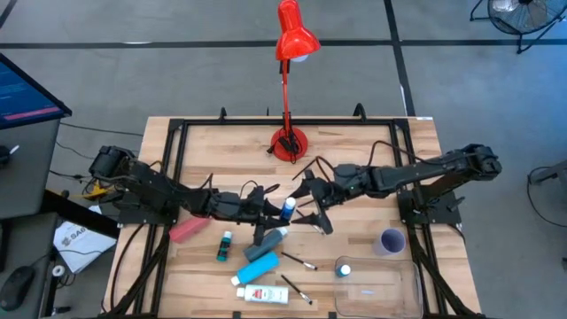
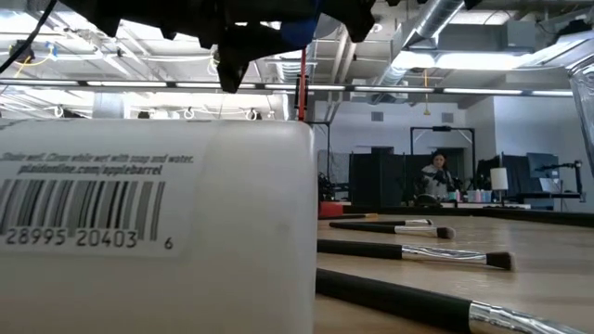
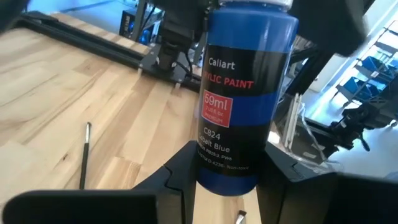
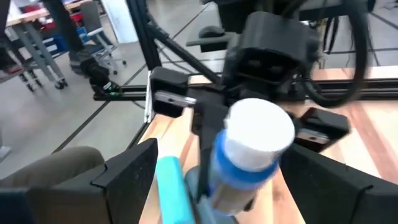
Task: Pick & Place Paint Supplies
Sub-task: Put the dark blue paint bottle into the transparent bin
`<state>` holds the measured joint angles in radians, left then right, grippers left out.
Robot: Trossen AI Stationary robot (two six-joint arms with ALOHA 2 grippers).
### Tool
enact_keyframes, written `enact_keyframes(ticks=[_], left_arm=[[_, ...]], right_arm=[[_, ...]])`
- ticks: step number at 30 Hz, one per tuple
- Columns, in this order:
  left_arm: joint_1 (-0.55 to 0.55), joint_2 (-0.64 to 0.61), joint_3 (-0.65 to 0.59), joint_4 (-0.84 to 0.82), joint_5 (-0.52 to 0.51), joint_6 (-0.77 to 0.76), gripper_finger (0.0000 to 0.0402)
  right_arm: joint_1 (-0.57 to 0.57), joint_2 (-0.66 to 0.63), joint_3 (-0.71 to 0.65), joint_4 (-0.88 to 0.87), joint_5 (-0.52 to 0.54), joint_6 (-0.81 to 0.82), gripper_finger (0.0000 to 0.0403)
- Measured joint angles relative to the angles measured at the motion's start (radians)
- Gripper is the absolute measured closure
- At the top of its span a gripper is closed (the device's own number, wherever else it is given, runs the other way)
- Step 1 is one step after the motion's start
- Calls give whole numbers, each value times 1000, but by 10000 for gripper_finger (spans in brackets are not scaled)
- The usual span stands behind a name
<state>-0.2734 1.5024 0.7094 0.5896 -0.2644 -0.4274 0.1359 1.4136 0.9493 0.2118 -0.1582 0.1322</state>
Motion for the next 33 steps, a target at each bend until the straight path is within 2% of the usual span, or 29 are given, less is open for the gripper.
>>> enact_keyframes(ticks=[15,22,27,33], left_arm=[[11,0,0,-26,-7,-19,313],[22,8,0,-34,-19,-19,313],[38,18,0,-35,-17,-22,313],[24,18,0,-50,16,-23,313]], right_arm=[[-23,0,0,-21,2,26,81],[-34,61,28,-21,1,26,81],[-34,113,87,-92,1,1,81],[-32,106,101,-169,0,-8,81]])
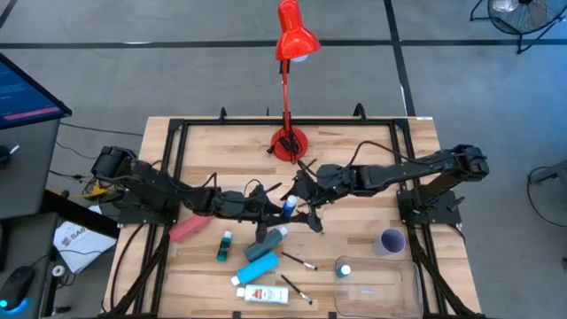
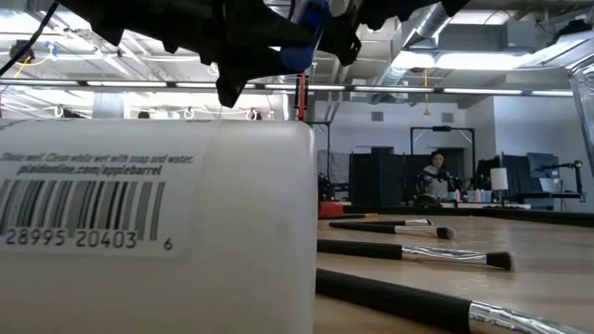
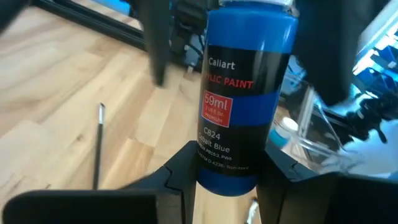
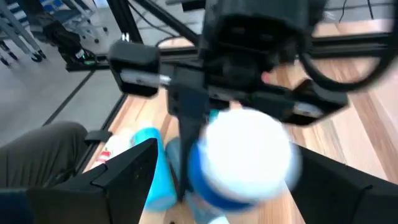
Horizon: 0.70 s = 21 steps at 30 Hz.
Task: Pick & Place Paint Supplies
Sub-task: Put the dark blue paint bottle into the transparent bin
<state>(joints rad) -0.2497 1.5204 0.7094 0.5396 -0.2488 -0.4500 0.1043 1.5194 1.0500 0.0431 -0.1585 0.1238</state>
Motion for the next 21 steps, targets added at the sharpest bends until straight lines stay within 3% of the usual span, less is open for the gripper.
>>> enact_keyframes(ticks=[10,15,21], left_arm=[[6,0,0,-45,14,-4,313],[5,0,0,-48,12,-7,313],[5,0,0,-47,13,-7,313]], right_arm=[[-3,-17,0,-40,0,-3,100],[-2,-17,0,-40,0,-15,150],[-3,-17,0,-48,2,-21,238]])
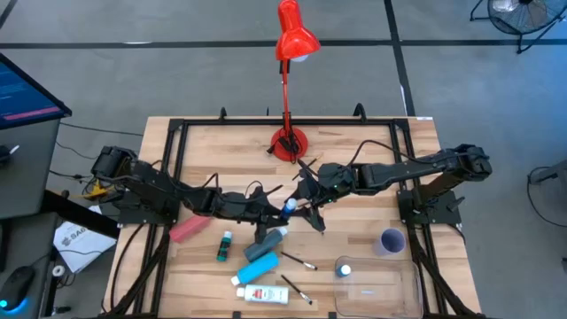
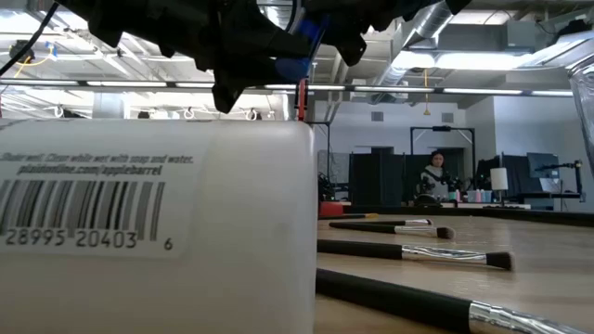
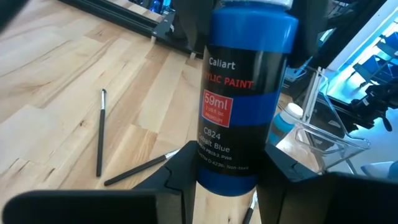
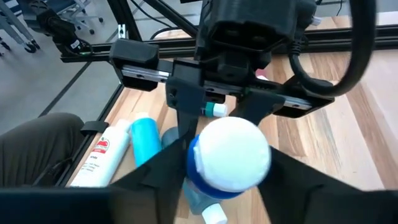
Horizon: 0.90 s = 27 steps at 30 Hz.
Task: Pick & Place Paint Supplies
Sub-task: Put the dark blue paint bottle into the transparent bin
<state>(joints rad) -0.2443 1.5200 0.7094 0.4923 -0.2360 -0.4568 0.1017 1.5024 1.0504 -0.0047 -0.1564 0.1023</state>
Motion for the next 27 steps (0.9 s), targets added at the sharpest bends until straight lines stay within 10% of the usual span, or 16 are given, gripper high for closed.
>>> enact_keyframes(ticks=[15,27], left_arm=[[-19,-2,0,-7,6,-4,228],[-21,-2,0,-162,43,-103,111]], right_arm=[[-4,-47,-2,-58,2,27,273],[176,-250,103,-428,315,144,272]])
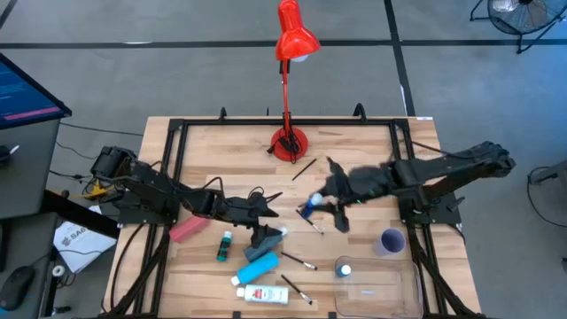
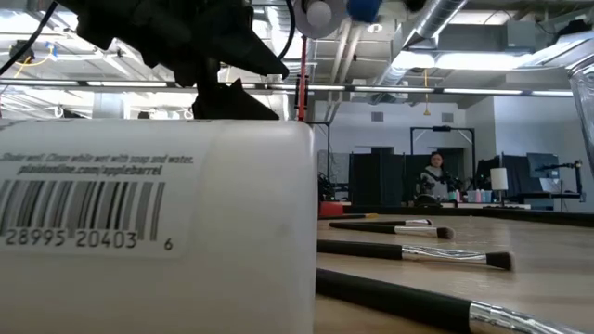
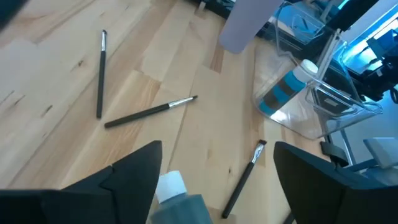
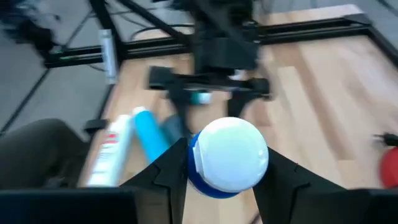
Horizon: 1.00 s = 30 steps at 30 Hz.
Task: Pick & Place Paint Supplies
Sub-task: Put the dark blue paint bottle into the transparent bin
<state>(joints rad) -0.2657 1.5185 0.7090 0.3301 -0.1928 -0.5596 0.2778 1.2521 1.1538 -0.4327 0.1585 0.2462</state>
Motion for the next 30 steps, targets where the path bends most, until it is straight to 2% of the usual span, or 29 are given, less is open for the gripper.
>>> enact_keyframes(ticks=[10,18,26,30], left_arm=[[6,0,0,2,-4,1,116],[-42,0,0,9,-100,-75,116],[-152,0,0,36,-279,-171,116],[-214,0,0,47,-369,-207,116]], right_arm=[[339,-16,27,-183,250,246,272],[577,59,29,-204,421,448,271],[709,190,33,-206,445,613,270],[757,255,79,-219,448,667,270]])
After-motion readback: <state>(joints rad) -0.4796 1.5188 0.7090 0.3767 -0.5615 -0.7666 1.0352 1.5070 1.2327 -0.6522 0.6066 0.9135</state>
